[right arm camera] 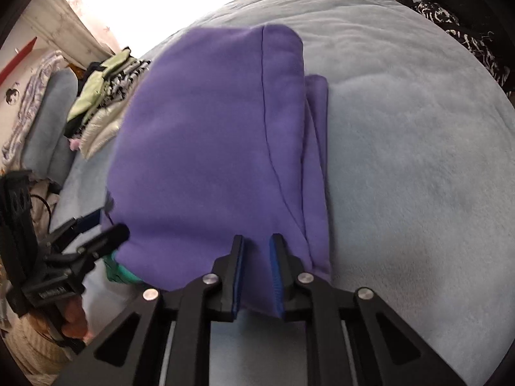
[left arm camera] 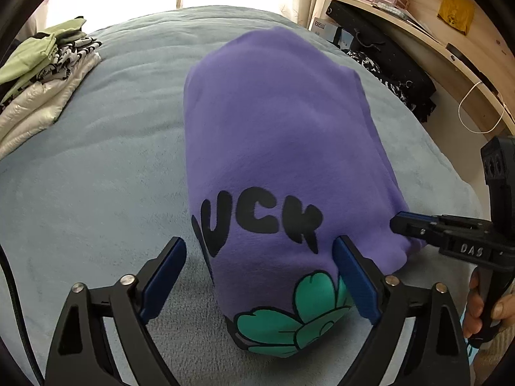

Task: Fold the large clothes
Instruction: 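Slide both tools under the folded hoodie bundle from its printed end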

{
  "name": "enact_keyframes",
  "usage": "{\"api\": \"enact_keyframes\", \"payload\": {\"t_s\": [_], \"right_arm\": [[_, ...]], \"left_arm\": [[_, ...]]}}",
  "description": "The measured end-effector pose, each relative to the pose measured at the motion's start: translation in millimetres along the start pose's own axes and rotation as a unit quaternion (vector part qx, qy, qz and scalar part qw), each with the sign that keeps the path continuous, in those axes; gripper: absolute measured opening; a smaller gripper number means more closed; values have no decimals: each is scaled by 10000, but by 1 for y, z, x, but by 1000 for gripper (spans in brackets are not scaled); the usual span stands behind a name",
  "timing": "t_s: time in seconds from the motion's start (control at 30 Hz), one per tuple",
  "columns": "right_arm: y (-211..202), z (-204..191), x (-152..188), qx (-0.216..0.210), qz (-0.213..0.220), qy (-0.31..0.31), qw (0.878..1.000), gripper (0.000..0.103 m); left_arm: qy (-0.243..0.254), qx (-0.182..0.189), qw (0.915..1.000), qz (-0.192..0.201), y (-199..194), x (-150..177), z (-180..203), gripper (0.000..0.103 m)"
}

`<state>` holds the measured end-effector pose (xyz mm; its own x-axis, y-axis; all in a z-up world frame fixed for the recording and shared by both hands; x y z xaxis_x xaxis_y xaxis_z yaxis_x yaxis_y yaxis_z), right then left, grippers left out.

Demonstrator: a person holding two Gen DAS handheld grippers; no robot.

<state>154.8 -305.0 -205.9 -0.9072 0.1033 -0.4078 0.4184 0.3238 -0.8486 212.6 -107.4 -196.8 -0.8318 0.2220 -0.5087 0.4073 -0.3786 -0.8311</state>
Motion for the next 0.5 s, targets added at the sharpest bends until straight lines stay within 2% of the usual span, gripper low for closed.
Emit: {"api": "enact_keyframes", "payload": {"t_s": [0.27, 0.5], "right_arm": [[8, -1, 2, 3, 74, 142, 9999, 14], [2, 1, -1, -276, 79, 484, 9984, 17]], "left_arm": [[-292, 203, 9992, -194, 7, -1, -9, 97], [-378, 104, 9992, -128, -4, -2, -8, 97]]}}
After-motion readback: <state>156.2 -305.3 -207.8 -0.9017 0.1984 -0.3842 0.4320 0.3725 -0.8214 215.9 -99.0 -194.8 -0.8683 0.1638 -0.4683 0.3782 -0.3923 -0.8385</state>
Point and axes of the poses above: each gripper's, at about its wrist camera, not at the fingertips, and y roughly the way its jaws point, z to its right, x to its underside, the point moved 9 cm from there along y, roughly the way its jaws point
